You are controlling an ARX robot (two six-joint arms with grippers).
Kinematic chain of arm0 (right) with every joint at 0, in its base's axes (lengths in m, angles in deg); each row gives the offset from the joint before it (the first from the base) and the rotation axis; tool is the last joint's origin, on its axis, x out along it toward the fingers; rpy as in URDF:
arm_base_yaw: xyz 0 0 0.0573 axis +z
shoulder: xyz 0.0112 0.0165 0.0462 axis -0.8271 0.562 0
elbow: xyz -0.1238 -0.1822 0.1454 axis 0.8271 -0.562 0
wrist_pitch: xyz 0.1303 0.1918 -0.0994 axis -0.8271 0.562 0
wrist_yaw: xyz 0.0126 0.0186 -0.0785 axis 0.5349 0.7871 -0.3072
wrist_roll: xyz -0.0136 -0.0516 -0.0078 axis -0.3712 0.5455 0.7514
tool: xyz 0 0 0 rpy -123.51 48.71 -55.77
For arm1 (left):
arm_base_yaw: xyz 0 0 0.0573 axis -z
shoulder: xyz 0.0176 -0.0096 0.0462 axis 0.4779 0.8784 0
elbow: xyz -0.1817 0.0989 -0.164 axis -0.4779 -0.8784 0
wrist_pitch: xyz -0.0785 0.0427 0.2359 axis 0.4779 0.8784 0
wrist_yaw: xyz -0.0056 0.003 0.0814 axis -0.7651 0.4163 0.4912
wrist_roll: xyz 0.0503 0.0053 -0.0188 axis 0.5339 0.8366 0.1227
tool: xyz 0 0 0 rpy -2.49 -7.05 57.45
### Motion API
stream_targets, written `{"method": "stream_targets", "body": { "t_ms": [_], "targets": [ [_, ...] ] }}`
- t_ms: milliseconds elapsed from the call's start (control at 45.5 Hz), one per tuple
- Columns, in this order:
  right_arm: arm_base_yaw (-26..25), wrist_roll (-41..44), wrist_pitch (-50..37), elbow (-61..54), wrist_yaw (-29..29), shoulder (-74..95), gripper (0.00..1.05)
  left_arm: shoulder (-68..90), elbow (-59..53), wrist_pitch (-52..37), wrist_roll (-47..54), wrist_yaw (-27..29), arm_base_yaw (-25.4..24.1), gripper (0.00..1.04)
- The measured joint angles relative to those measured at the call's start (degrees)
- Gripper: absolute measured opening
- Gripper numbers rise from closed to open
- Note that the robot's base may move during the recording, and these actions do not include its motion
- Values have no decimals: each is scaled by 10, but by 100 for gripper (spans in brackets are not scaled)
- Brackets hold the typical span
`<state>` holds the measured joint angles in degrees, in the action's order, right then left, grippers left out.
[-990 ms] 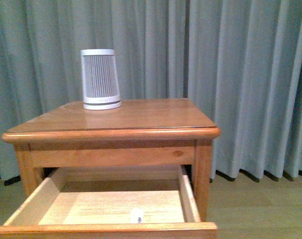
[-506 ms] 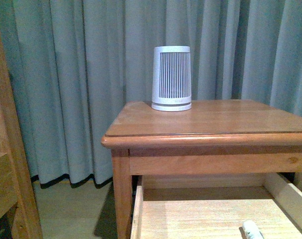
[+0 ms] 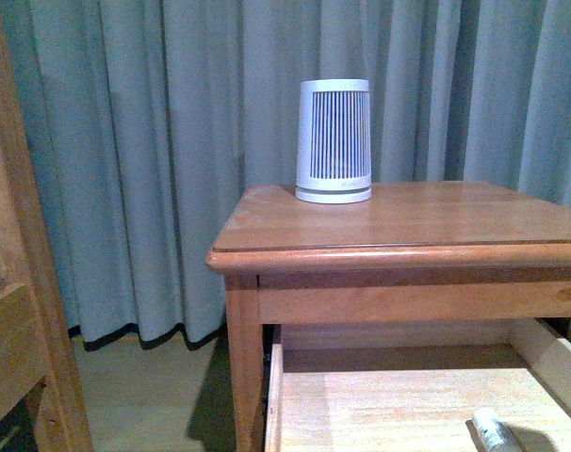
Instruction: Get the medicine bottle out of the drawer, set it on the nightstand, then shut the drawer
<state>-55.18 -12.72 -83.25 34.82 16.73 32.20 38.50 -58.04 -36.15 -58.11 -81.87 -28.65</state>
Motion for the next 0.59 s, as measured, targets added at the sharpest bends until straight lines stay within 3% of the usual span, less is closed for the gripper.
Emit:
{"method": "stream_targets", "body": {
  "t_ms": [220, 594],
  "targets": [
    [19, -28, 43, 123, 25, 204, 98, 0, 0, 0, 0, 0, 0, 98],
    [72, -29, 70, 251, 28, 389, 98, 0, 0, 0, 0, 0, 0, 98]
  ]
}}
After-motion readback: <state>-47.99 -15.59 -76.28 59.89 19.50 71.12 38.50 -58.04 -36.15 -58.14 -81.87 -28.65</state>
